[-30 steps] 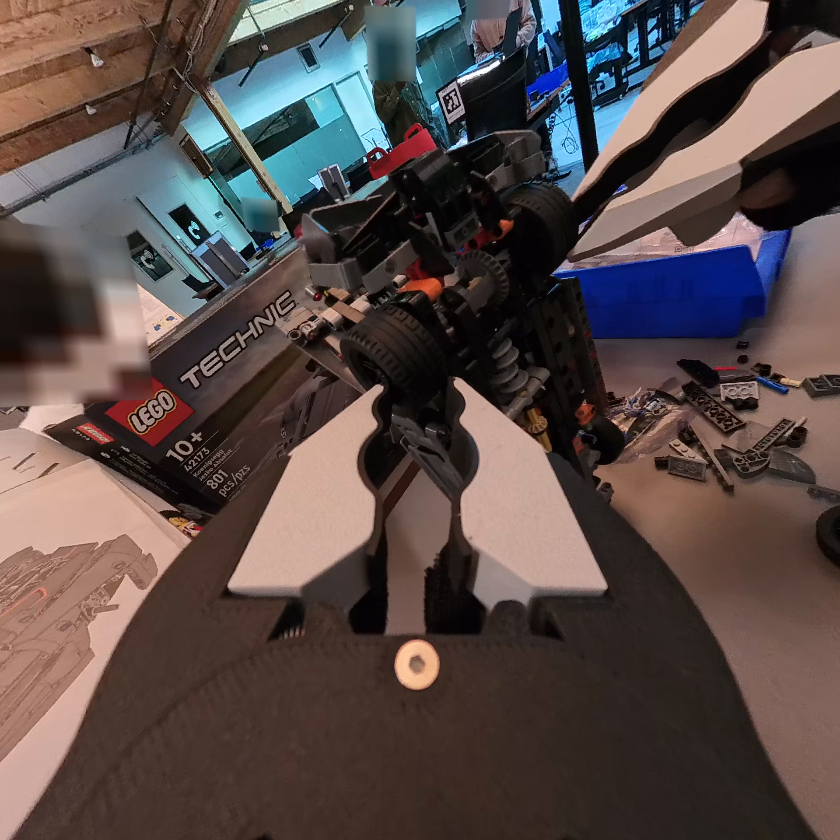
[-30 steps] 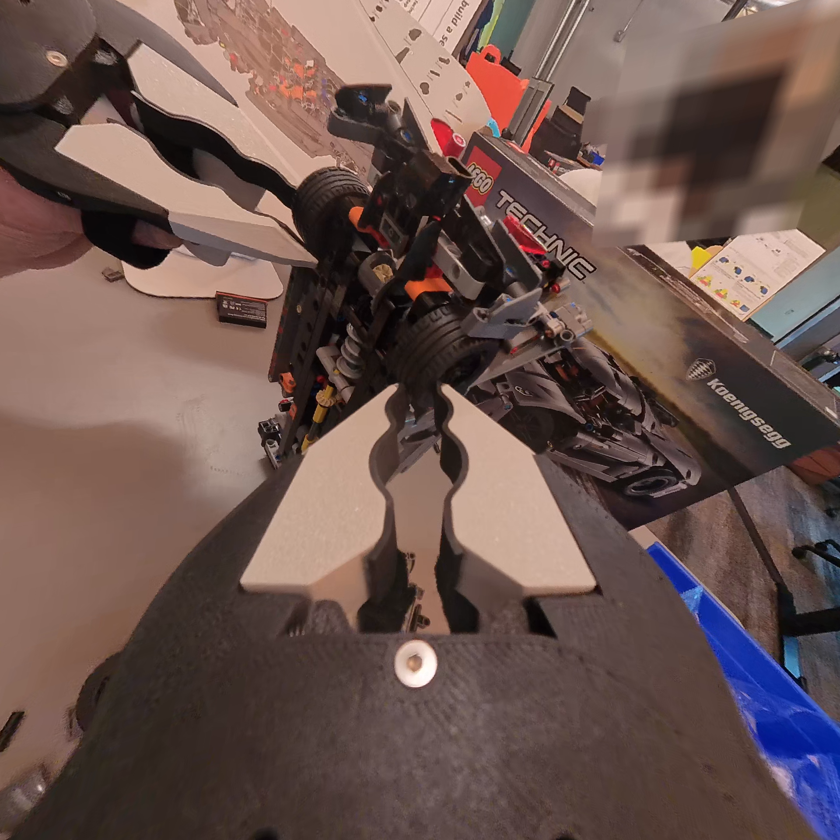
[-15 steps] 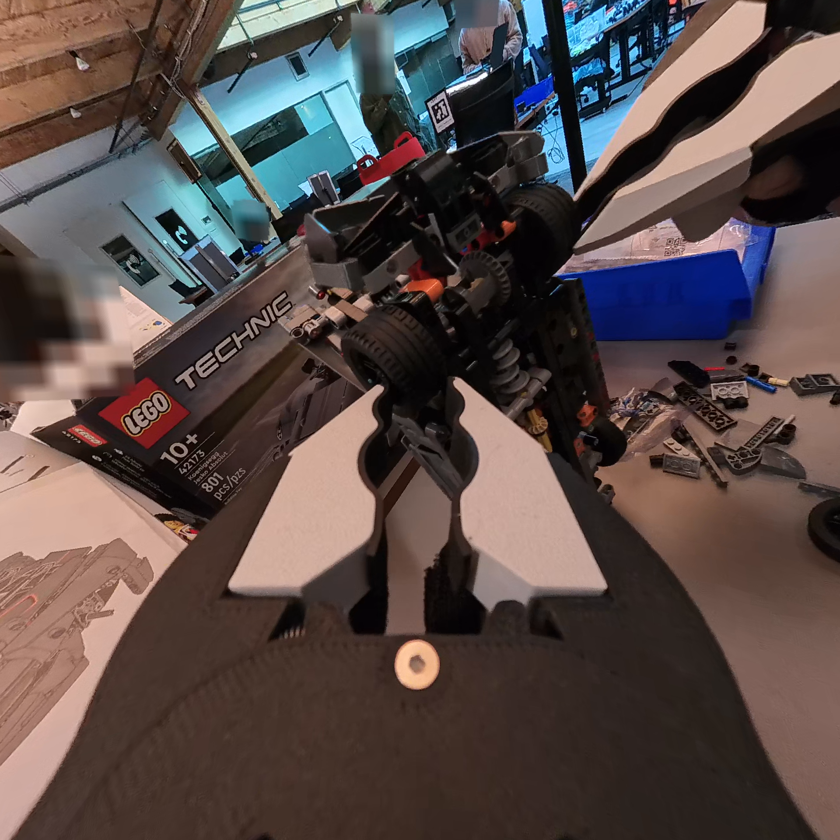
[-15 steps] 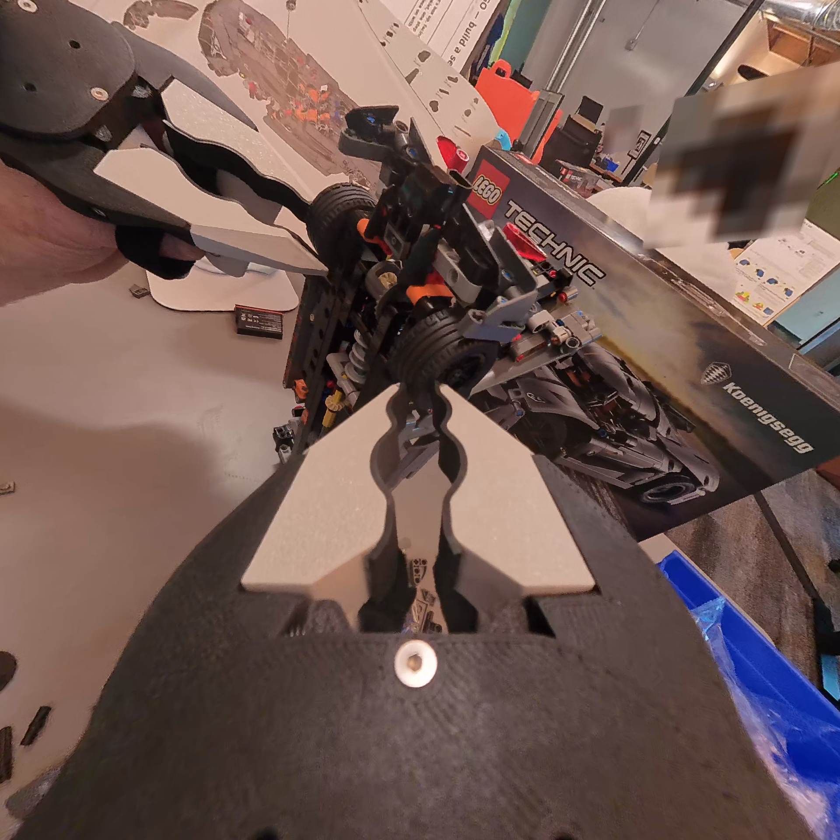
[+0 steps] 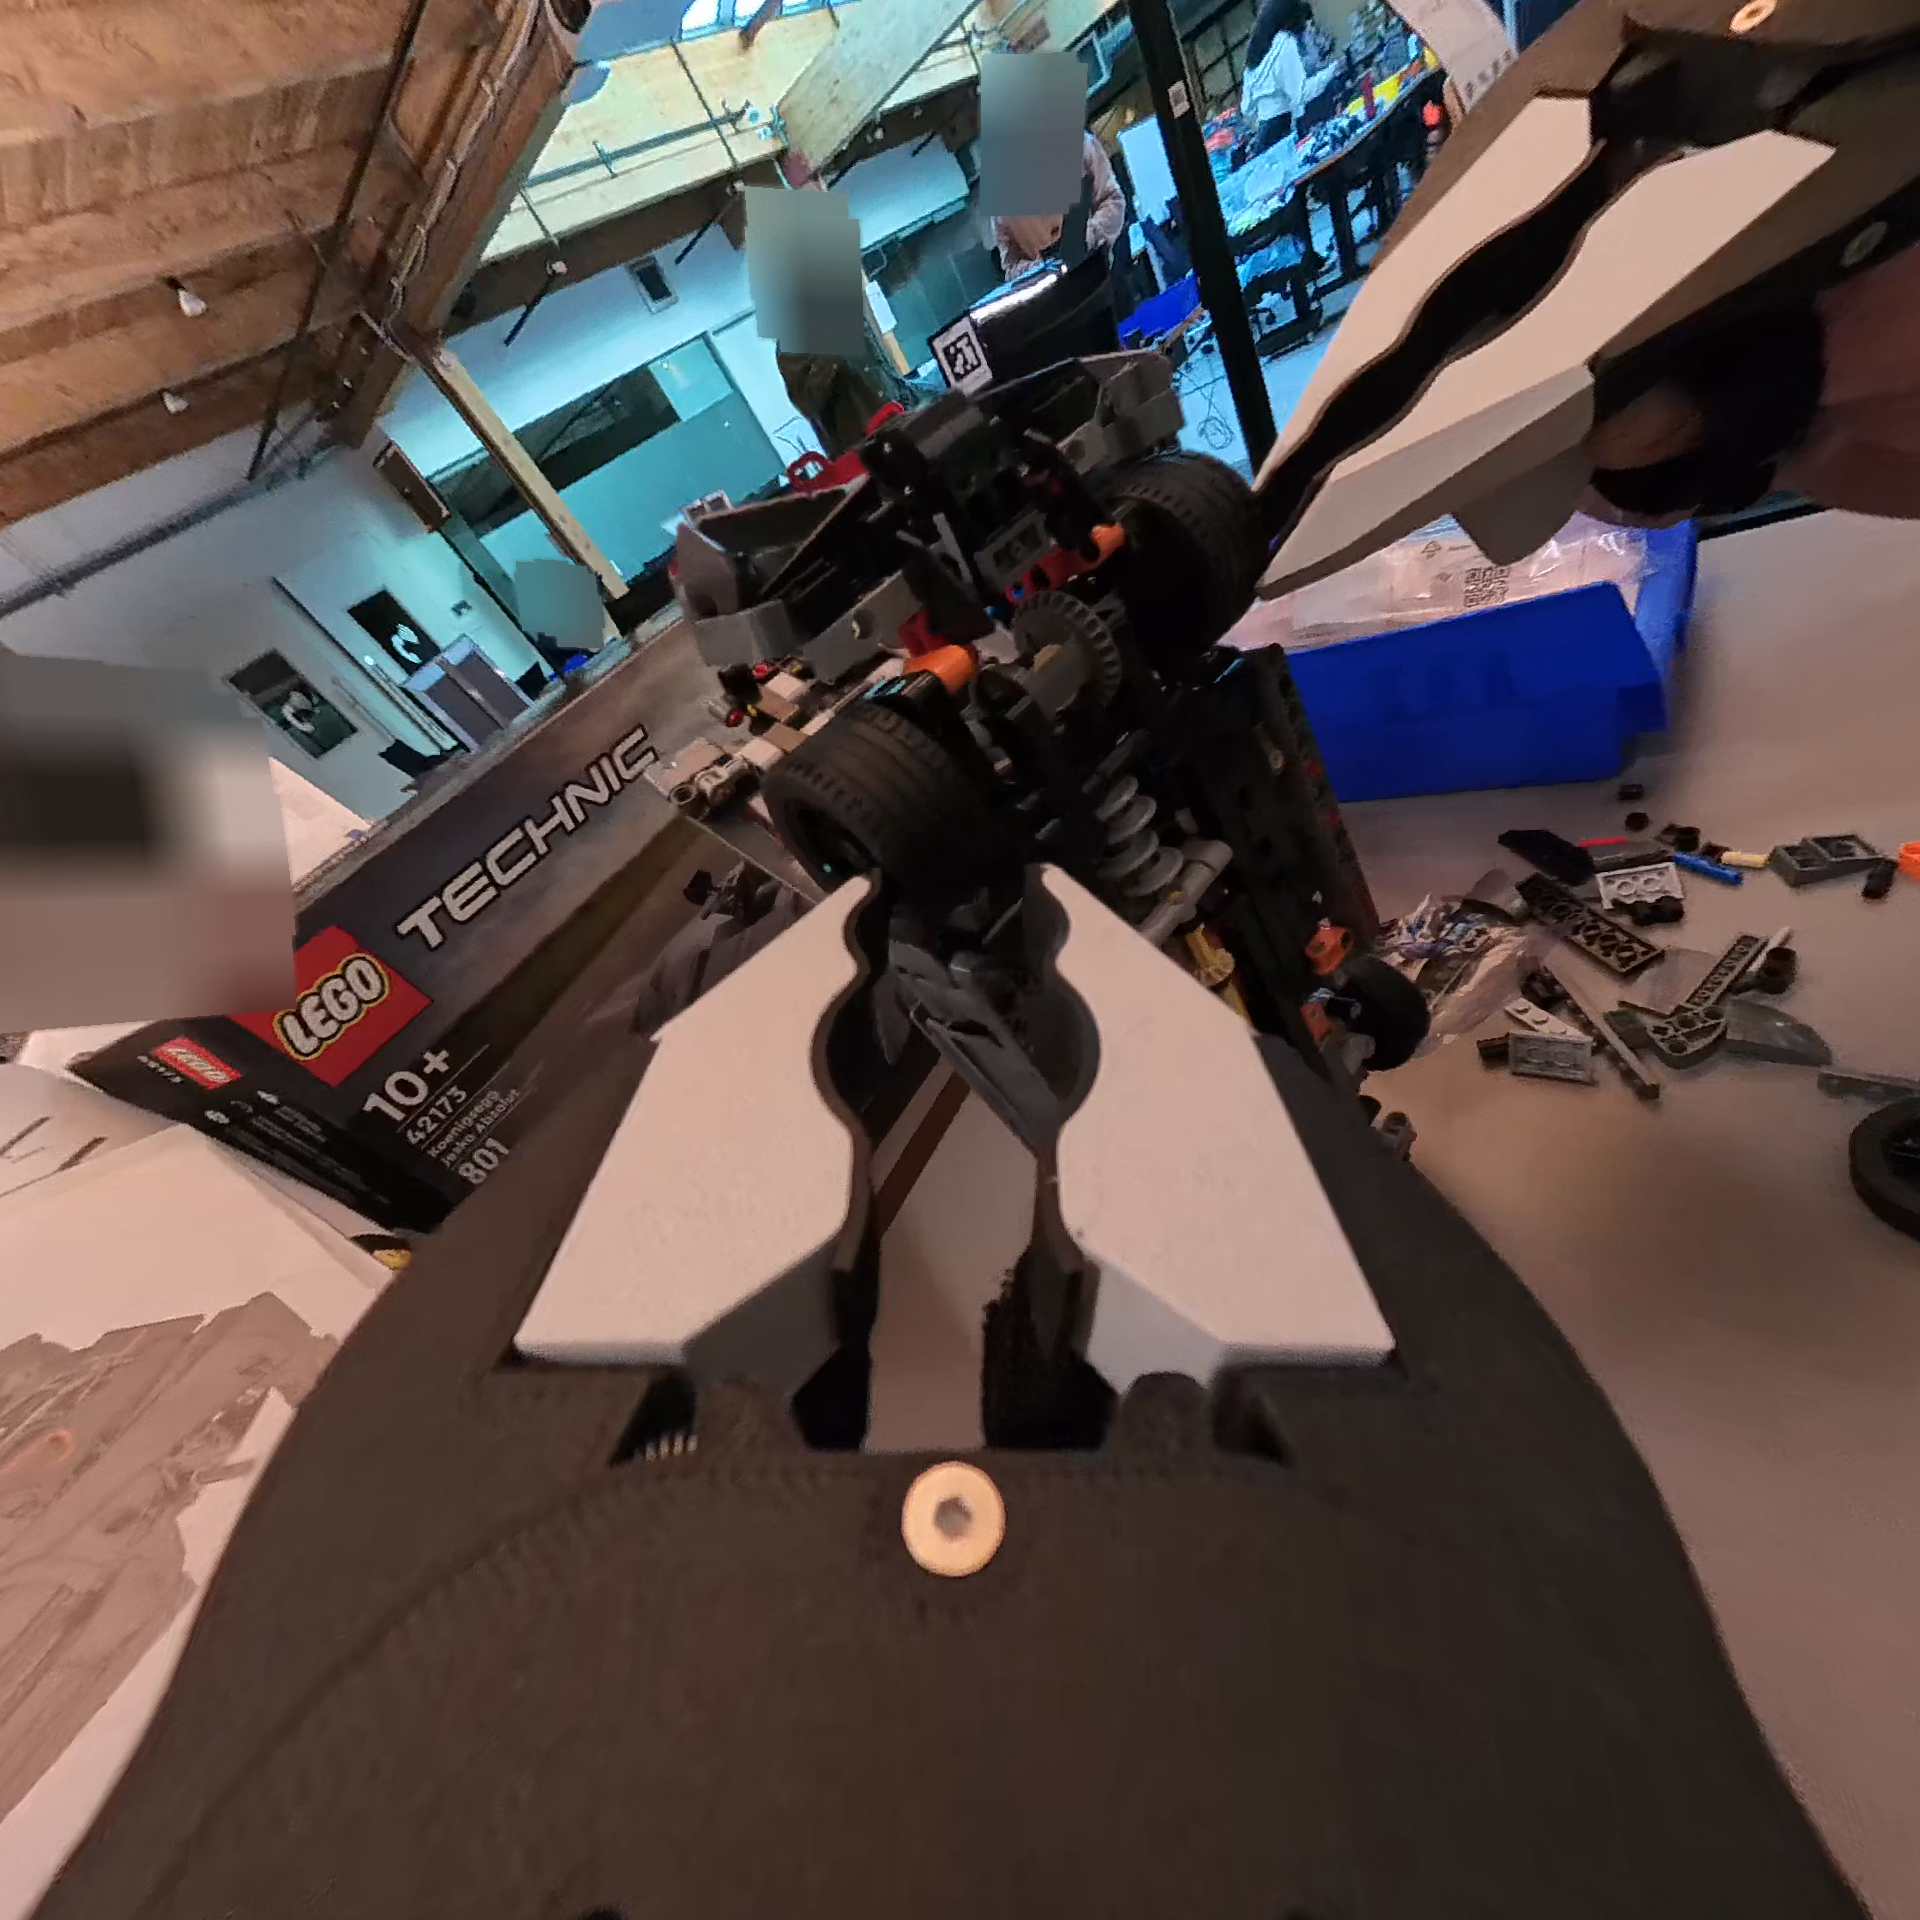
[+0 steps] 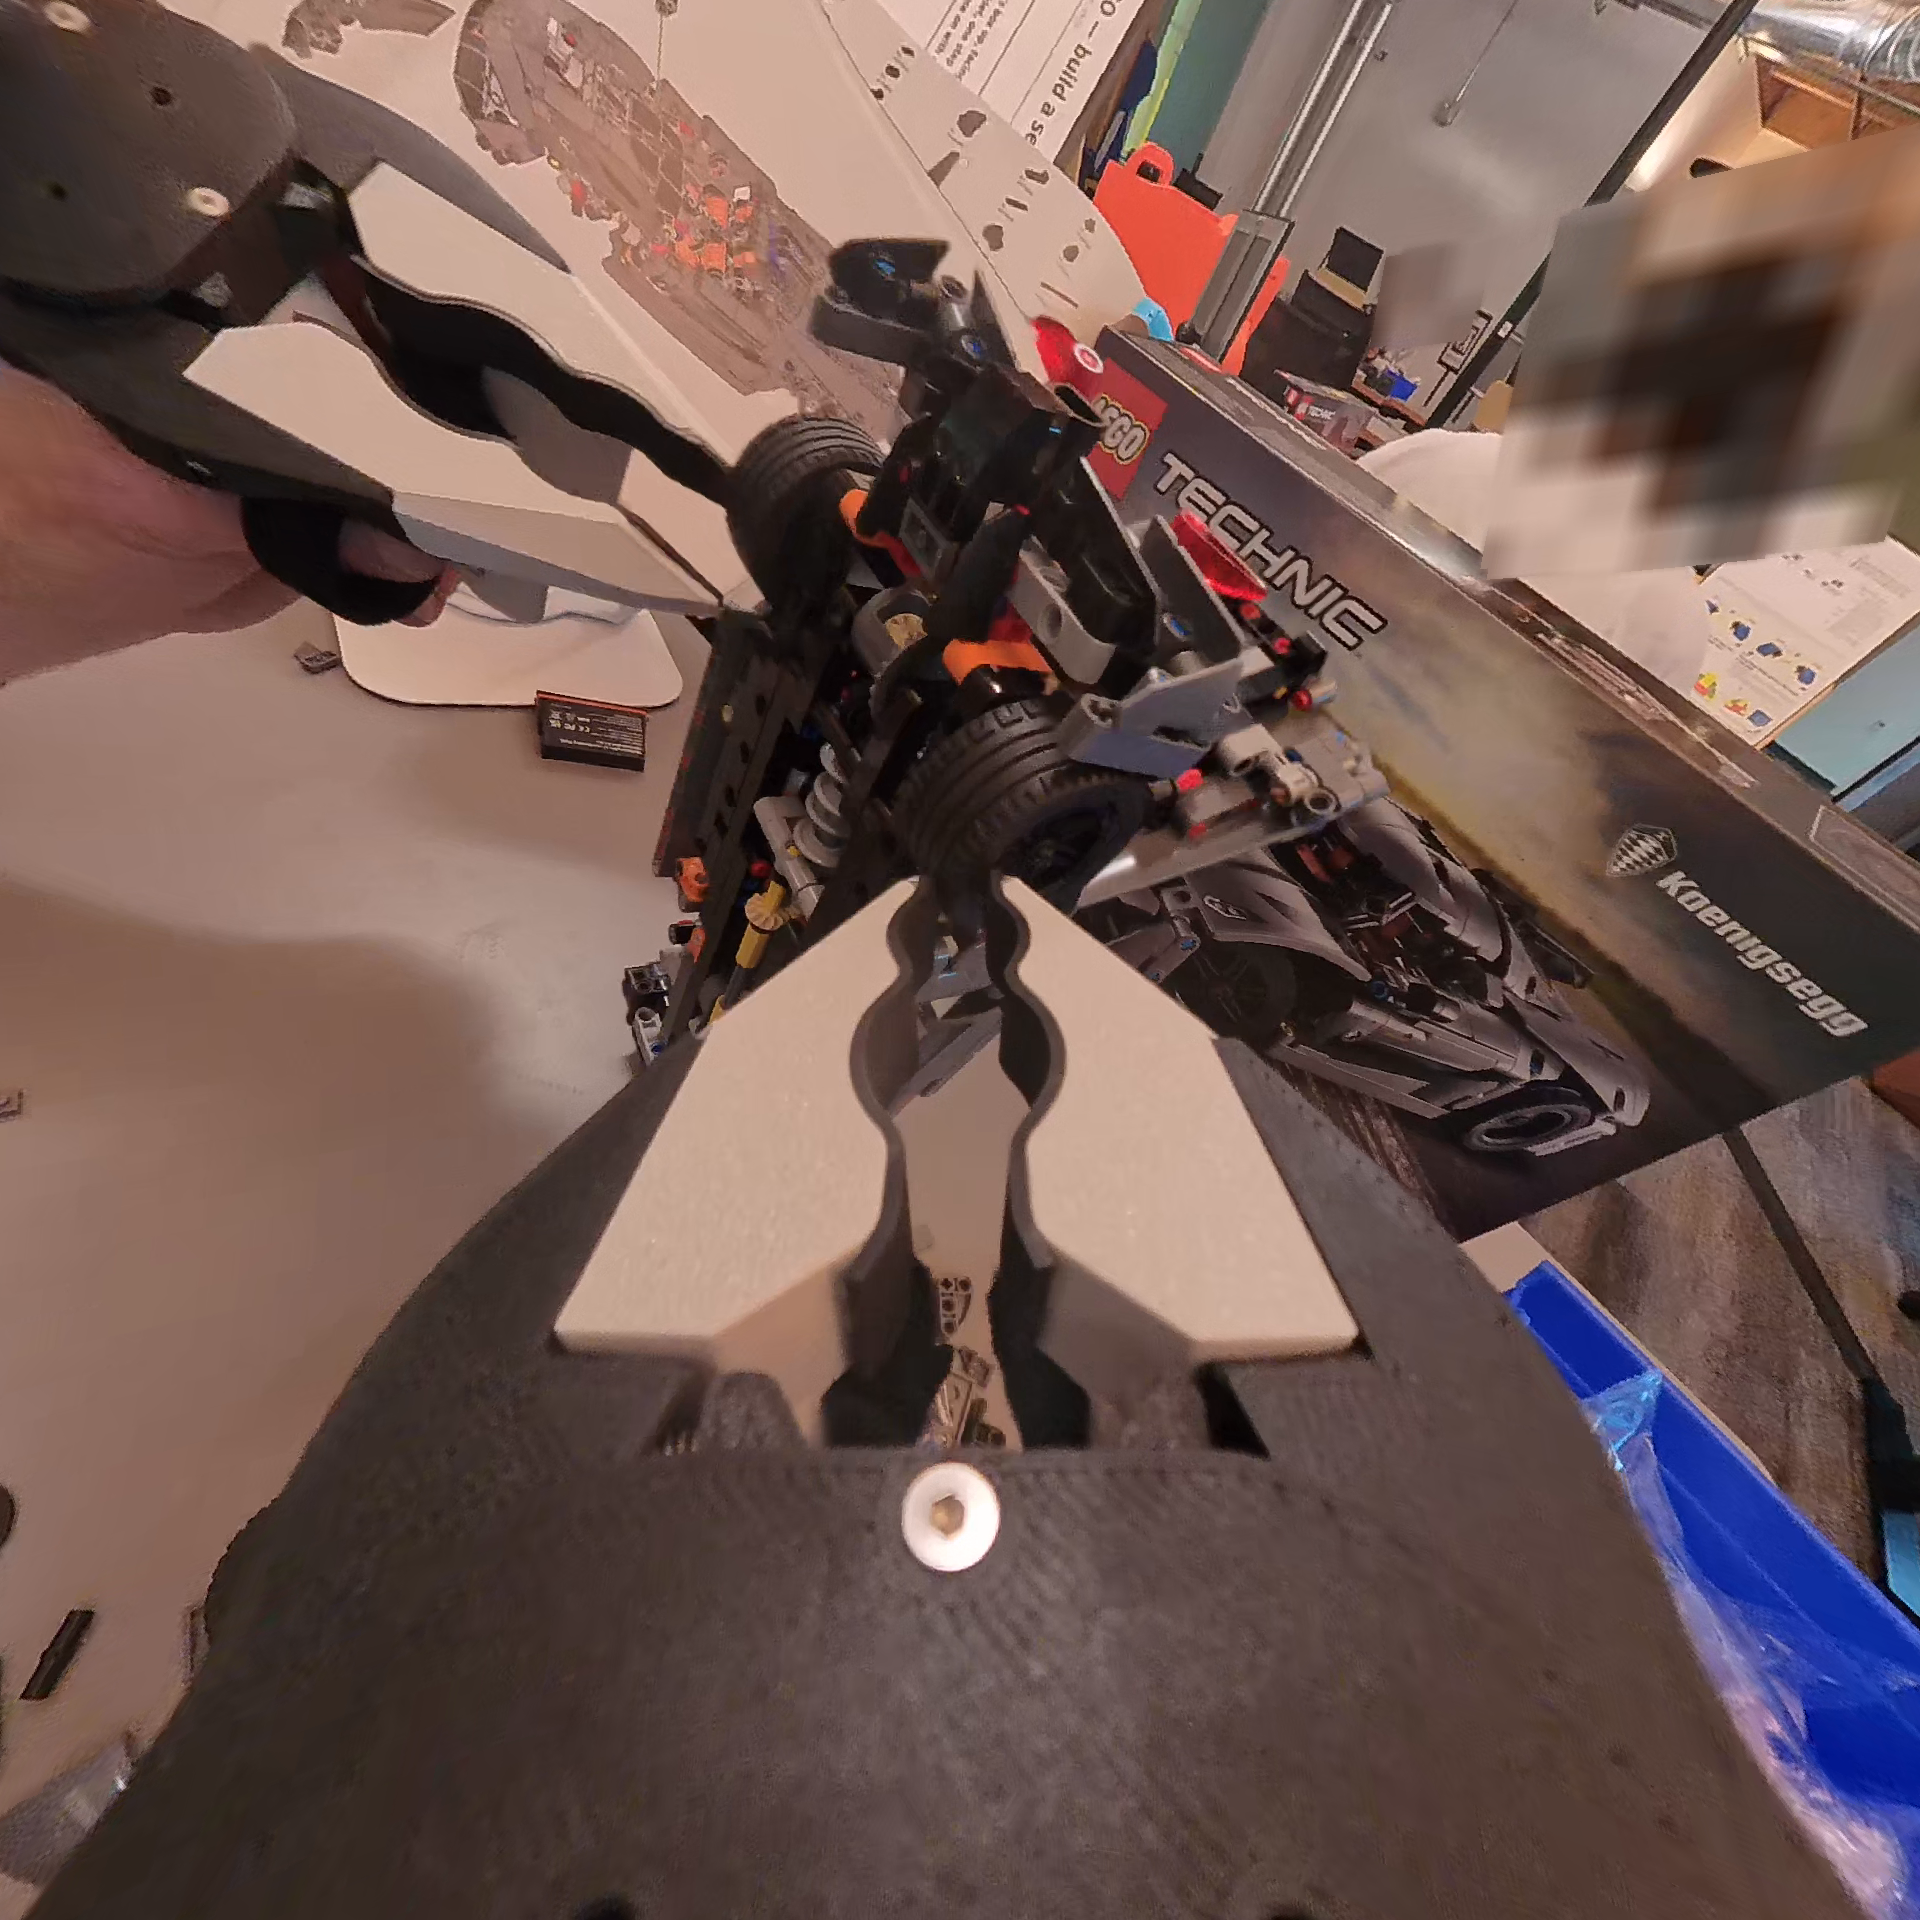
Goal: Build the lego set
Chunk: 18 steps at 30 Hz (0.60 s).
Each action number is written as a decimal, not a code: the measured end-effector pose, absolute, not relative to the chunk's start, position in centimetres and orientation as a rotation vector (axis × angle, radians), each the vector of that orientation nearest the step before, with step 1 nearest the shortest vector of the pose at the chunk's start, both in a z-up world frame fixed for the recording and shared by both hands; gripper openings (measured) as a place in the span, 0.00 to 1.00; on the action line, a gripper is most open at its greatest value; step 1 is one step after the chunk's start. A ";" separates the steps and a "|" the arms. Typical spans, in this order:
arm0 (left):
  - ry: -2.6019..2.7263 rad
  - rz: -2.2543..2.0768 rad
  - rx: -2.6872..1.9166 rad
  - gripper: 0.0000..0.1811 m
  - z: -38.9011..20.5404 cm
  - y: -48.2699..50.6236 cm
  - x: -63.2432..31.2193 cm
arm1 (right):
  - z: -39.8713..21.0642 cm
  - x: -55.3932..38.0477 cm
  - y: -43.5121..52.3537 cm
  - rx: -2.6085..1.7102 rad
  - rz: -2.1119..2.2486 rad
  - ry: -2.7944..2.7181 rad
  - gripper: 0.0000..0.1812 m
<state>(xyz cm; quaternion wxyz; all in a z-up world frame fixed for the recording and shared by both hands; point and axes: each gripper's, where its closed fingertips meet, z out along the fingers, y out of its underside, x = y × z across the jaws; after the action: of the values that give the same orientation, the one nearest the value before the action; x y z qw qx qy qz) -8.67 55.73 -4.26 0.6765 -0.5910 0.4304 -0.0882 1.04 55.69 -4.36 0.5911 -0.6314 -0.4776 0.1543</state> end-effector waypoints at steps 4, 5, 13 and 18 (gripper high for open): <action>0.964 -0.264 -1.342 0.15 -4.2 55.8 -8.6 | -4.3 1.0 55.6 -1.466 0.368 -1.115 0.03; 0.962 -0.266 -1.355 0.16 -4.4 55.9 -8.6 | -4.3 1.0 55.6 -1.465 0.371 -1.117 0.03; 0.961 -0.364 -1.360 0.15 -4.3 55.7 -8.7 | -4.2 0.9 55.1 -1.442 0.383 -1.148 0.03; 0.994 -0.469 -1.305 0.09 -3.4 54.6 -9.3 | -4.2 0.9 54.4 -1.424 0.419 -1.192 0.03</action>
<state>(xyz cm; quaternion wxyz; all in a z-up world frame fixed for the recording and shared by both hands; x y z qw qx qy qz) -9.31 54.58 -3.38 0.6578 -0.5761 0.4388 -0.2069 0.87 54.37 -4.19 0.5803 -0.6092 -0.5099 0.1791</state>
